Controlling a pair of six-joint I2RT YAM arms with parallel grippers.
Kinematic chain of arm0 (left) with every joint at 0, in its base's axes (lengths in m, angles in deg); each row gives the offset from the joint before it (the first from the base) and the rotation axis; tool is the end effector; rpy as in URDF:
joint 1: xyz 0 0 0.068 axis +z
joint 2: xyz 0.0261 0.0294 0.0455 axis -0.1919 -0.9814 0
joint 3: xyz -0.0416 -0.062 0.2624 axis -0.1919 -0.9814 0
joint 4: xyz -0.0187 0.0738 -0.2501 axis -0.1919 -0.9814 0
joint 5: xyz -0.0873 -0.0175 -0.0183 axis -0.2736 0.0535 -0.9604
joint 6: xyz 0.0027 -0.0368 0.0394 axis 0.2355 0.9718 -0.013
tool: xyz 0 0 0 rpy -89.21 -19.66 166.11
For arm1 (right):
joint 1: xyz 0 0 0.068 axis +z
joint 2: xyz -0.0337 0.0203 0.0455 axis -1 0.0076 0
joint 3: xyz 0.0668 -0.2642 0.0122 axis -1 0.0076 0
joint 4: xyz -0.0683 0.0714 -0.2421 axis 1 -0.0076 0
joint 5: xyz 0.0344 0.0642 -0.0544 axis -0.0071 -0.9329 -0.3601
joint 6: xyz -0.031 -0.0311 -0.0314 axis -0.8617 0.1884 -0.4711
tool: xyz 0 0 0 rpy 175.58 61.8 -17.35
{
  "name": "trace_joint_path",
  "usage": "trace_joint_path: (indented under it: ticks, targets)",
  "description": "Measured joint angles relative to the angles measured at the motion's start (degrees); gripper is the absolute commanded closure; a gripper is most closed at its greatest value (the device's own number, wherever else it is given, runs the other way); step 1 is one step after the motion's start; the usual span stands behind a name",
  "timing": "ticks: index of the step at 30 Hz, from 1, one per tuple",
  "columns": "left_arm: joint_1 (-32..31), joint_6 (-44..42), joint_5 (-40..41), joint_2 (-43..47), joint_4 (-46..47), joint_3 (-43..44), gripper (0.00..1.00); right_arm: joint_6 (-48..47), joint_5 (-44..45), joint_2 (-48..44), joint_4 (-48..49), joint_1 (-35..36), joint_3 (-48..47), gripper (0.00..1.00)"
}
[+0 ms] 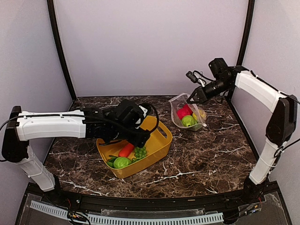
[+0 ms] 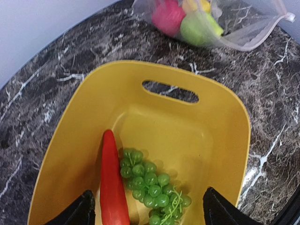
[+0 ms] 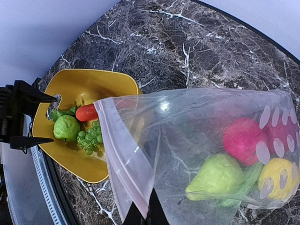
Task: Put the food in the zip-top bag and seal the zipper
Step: Place the fake fruit in the zipper food storage bag, then pick up the fake vegetable from the bin.
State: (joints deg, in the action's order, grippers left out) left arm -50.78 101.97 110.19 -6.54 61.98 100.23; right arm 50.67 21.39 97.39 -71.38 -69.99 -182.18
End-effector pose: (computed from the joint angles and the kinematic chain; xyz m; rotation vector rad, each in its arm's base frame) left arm 0.1792 -0.3056 0.2917 0.6836 2.1205 -0.2883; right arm 0.3425 0.1452 0.3380 -0.9349 2.2712 0.8903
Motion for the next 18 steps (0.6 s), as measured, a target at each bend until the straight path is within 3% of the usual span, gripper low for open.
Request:
trace_joint_path:
  ticks: [8, 18]
  targets:
    - [4.5, 5.3, -5.7, -2.4, -7.6, -0.2, 0.38, 0.1, -2.0, -0.3, 0.5, -1.8, -2.0, 1.00]
    - [8.1, 7.7, -8.1, -5.7, -12.2, -0.2, 0.46, 0.1, -2.3, -1.1, 0.5, -1.8, -1.6, 1.00]
